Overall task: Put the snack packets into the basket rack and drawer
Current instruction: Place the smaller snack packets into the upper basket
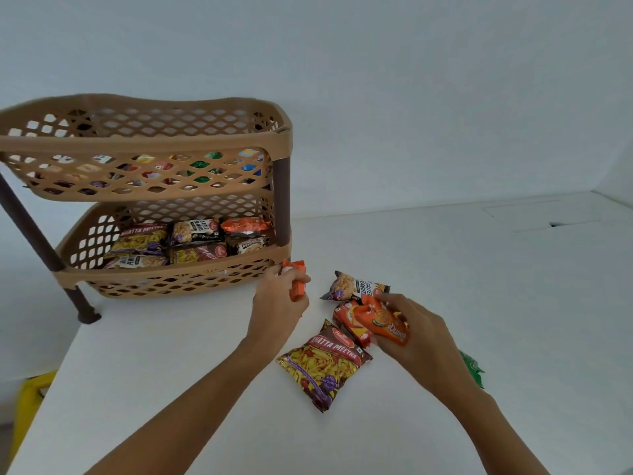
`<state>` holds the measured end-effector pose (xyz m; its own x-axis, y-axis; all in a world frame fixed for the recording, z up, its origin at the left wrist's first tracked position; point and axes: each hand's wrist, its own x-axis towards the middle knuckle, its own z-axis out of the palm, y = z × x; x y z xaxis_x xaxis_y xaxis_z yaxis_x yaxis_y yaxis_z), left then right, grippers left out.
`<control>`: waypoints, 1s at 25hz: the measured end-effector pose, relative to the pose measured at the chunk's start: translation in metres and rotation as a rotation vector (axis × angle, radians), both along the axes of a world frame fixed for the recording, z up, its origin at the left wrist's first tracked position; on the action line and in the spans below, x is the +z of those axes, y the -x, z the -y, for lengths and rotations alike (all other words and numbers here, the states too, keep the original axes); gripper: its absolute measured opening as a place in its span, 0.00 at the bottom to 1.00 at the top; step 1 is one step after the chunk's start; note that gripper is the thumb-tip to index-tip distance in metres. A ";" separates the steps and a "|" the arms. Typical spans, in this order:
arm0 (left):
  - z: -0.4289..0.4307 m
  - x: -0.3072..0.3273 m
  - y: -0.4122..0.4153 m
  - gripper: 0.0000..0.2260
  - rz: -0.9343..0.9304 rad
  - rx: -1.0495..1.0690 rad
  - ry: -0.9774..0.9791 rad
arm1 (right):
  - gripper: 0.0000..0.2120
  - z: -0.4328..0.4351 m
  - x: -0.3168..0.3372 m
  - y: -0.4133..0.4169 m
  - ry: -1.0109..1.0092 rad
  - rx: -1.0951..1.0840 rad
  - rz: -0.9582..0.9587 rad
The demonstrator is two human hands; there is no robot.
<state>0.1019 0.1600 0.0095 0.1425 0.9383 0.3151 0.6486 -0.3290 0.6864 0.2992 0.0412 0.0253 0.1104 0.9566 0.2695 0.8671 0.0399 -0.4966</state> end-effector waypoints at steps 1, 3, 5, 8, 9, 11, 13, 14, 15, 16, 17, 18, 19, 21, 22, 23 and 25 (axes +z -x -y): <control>0.004 0.013 0.008 0.13 0.003 -0.010 -0.070 | 0.27 -0.008 0.012 0.006 -0.041 0.014 -0.022; 0.010 0.041 0.022 0.13 0.009 -0.026 -0.196 | 0.28 -0.026 0.037 0.019 -0.136 0.042 -0.060; 0.011 0.073 0.040 0.12 0.003 -0.009 -0.290 | 0.29 -0.048 0.068 0.035 -0.237 0.097 -0.108; 0.002 0.121 0.070 0.13 0.013 0.028 -0.409 | 0.29 -0.084 0.124 0.063 -0.391 0.210 -0.177; -0.004 0.137 0.080 0.13 0.026 0.028 -0.441 | 0.28 -0.097 0.142 0.073 -0.437 0.248 -0.210; -0.019 0.168 0.096 0.12 0.052 0.018 -0.453 | 0.26 -0.123 0.174 0.090 -0.510 0.296 -0.283; -0.045 0.199 0.114 0.12 0.059 0.036 -0.414 | 0.24 -0.156 0.202 0.107 -0.548 0.303 -0.359; -0.062 0.214 0.122 0.12 0.060 0.043 -0.375 | 0.24 -0.175 0.214 0.115 -0.544 0.285 -0.385; -0.079 0.227 0.129 0.12 0.072 0.037 -0.324 | 0.25 -0.195 0.224 0.122 -0.518 0.253 -0.383; -0.098 0.238 0.135 0.12 0.094 0.021 -0.266 | 0.28 -0.215 0.232 0.128 -0.465 0.210 -0.349; -0.119 0.248 0.138 0.11 0.115 0.006 -0.213 | 0.31 -0.236 0.239 0.134 -0.388 0.164 -0.302; -0.140 0.255 0.140 0.12 0.115 0.000 -0.174 | 0.33 -0.257 0.243 0.139 -0.310 0.137 -0.257; -0.161 0.259 0.139 0.12 0.090 0.003 -0.144 | 0.33 -0.274 0.246 0.144 -0.244 0.137 -0.217; -0.201 0.262 0.137 0.12 -0.028 0.009 -0.085 | 0.27 -0.308 0.245 0.153 -0.167 0.168 -0.107; -0.220 0.262 0.135 0.13 -0.098 0.010 -0.045 | 0.22 -0.326 0.243 0.157 -0.134 0.164 -0.029; -0.238 0.260 0.134 0.13 -0.166 0.015 -0.004 | 0.19 -0.342 0.240 0.160 -0.098 0.153 0.041; -0.266 0.251 0.133 0.13 -0.274 0.031 0.081 | 0.15 -0.371 0.234 0.165 -0.011 0.143 0.080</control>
<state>-0.0315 0.4256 0.2601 0.1831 0.9641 0.1925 0.8221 -0.2575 0.5078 0.1346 0.4118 0.2591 -0.0484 0.9581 0.2823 0.8889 0.1702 -0.4254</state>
